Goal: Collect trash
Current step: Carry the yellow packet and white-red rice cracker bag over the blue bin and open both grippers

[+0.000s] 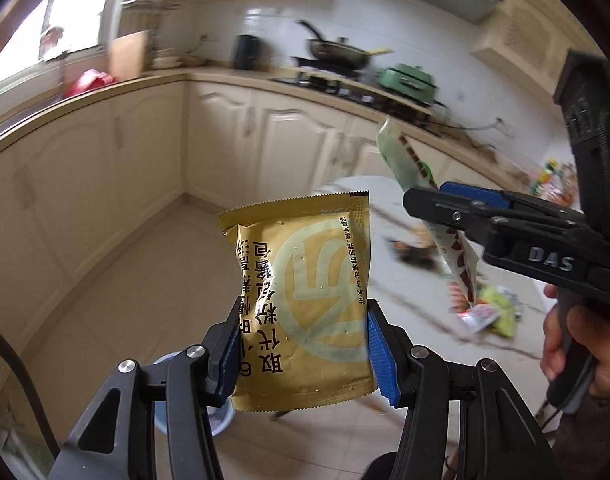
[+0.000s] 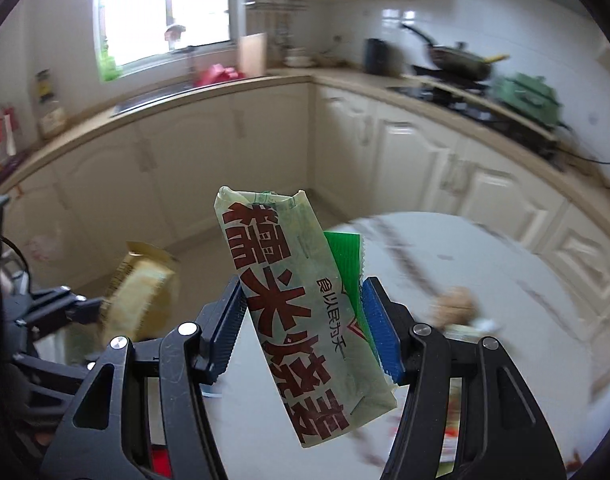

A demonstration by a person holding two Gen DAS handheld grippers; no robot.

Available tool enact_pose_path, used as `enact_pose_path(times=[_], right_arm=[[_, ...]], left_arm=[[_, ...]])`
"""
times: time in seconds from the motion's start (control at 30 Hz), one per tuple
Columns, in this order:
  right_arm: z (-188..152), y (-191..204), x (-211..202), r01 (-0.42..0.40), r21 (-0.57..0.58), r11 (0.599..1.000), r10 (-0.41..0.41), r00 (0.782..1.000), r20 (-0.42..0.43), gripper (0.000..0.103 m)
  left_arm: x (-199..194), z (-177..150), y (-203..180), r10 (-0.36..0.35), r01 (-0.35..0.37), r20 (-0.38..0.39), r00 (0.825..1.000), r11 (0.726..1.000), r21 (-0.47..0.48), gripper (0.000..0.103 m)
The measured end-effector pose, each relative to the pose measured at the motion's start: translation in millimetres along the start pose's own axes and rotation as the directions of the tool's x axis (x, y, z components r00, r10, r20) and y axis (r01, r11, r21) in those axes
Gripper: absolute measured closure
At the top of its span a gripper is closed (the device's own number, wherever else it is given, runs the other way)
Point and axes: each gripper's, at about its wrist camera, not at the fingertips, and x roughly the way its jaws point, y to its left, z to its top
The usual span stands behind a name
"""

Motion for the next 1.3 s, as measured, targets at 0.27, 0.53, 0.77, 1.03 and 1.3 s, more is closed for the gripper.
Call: enact_pose_path(times=[0.27, 0.53, 0.77, 1.03, 1.3], right_arm=[[5, 119, 101, -0.179, -0.036, 0.983, 0.175, 0.981, -0.079, 0.046], [-46, 155, 251, -0.22, 0.05, 0.974, 0.225, 0.939, -0.26, 0.046], [-120, 147, 369, -0.184, 0.16, 0.97, 0.236, 0.868, -0.437, 0.045], [-162, 134, 437, -0.189, 0.272, 0.944, 0.307, 0.807, -0.505, 0.041], [-173, 133, 448, -0.176, 0.292, 0.94, 0.313, 0.785, -0.535, 0.039]], left_arm=[[15, -36, 124, 0.109, -0.124, -0.093, 0.99, 0.977, -0.176, 0.052], [116, -91, 221, 0.083, -0.183, -0.314, 0.946, 0.936, -0.302, 0.052], [197, -122, 262, 0.076, -0.239, -0.474, 0.877, 0.926, -0.293, 0.052], [248, -125, 281, 0.101, -0.286, -0.55, 0.829, 0.922, -0.262, 0.042], [258, -116, 282, 0.093, -0.304, -0.565, 0.82, 0.907, -0.291, 0.041]])
